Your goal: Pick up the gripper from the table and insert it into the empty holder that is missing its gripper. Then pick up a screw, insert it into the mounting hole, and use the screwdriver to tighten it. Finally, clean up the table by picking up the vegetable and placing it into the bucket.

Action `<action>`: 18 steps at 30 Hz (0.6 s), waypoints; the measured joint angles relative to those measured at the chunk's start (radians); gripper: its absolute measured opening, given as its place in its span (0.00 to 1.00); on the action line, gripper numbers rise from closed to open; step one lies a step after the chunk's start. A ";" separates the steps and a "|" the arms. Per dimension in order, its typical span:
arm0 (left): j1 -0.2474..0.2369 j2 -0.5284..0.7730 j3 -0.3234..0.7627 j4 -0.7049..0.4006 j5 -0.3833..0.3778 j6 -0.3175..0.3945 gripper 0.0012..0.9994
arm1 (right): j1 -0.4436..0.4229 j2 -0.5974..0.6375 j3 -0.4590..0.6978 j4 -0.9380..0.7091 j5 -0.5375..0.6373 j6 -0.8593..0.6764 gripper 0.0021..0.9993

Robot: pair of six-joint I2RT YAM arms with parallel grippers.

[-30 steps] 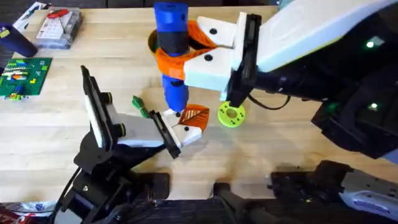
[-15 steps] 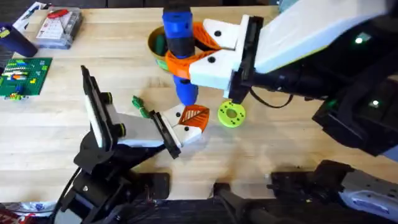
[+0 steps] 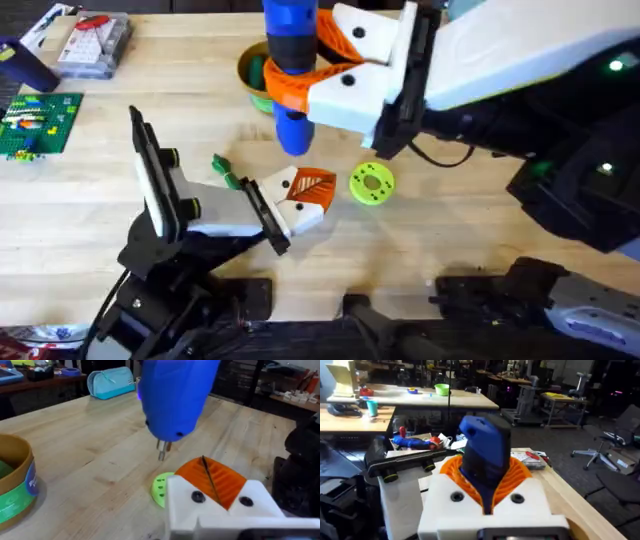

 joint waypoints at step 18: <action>0.000 0.000 0.000 0.000 0.000 0.000 0.01 | 0.000 -0.032 0.092 -0.017 -0.016 0.189 0.04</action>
